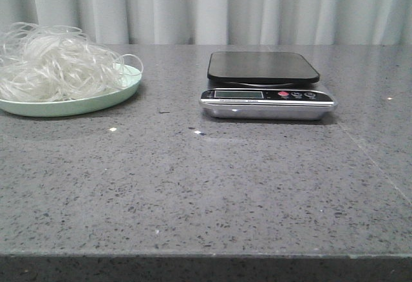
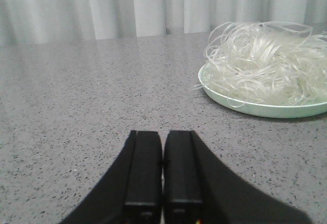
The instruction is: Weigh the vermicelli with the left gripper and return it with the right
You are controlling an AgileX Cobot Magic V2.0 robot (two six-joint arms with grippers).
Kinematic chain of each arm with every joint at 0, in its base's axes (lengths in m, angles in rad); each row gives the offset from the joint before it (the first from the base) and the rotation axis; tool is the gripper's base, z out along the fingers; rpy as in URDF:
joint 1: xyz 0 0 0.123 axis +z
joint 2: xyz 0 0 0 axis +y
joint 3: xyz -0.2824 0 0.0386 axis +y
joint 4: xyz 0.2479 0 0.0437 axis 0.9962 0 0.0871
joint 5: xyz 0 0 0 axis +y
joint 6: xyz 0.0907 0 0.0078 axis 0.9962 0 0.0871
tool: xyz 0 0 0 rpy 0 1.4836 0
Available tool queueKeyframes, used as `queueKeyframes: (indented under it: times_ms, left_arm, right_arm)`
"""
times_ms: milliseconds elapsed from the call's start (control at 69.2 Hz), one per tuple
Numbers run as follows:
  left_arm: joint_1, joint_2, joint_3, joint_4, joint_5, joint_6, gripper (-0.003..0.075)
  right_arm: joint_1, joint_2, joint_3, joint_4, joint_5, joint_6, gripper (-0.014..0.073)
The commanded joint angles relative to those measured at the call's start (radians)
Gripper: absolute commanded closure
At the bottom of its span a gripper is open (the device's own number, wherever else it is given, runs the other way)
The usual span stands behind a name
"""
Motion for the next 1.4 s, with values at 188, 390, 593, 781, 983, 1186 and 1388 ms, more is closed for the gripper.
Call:
queueKeyframes:
  times_ms: [188, 390, 593, 781, 983, 1186, 1388]
  left_arm:
    - [0.000, -0.020, 0.006, -0.008, -0.108, 0.000, 0.0583]
    - [0.000, -0.020, 0.006, -0.008, -0.205, 0.000, 0.0583]
    - [0.000, -0.020, 0.006, -0.008, -0.350, 0.000, 0.0583]
    - [0.000, 0.023, -0.162, -0.006, -0.366, 0.000, 0.0583]
    - [0.000, 0.262, -0.553, -0.006, -0.120, 0.000, 0.0583]
    - [-0.002, 0.555, -0.895, -0.060, 0.167, 0.000, 0.0581]
    - [-0.089, 0.813, -1.076, -0.065, 0.356, 0.079, 0.0491]
  right_arm:
    - [-0.004, -0.017, -0.008, -0.001, -0.071, -0.001, 0.0442]
    - [-0.004, -0.017, -0.008, -0.001, -0.084, -0.001, 0.0442]
    - [-0.004, -0.017, -0.008, -0.001, -0.082, -0.001, 0.0442]
    - [-0.004, -0.017, -0.008, -0.001, -0.085, -0.001, 0.0442]
    - [-0.004, -0.017, -0.008, -0.001, -0.077, -0.001, 0.0442]
    - [-0.004, -0.017, -0.008, -0.001, -0.077, -0.001, 0.0442]
    - [-0.004, -0.017, -0.008, -0.001, -0.077, -0.001, 0.0442]
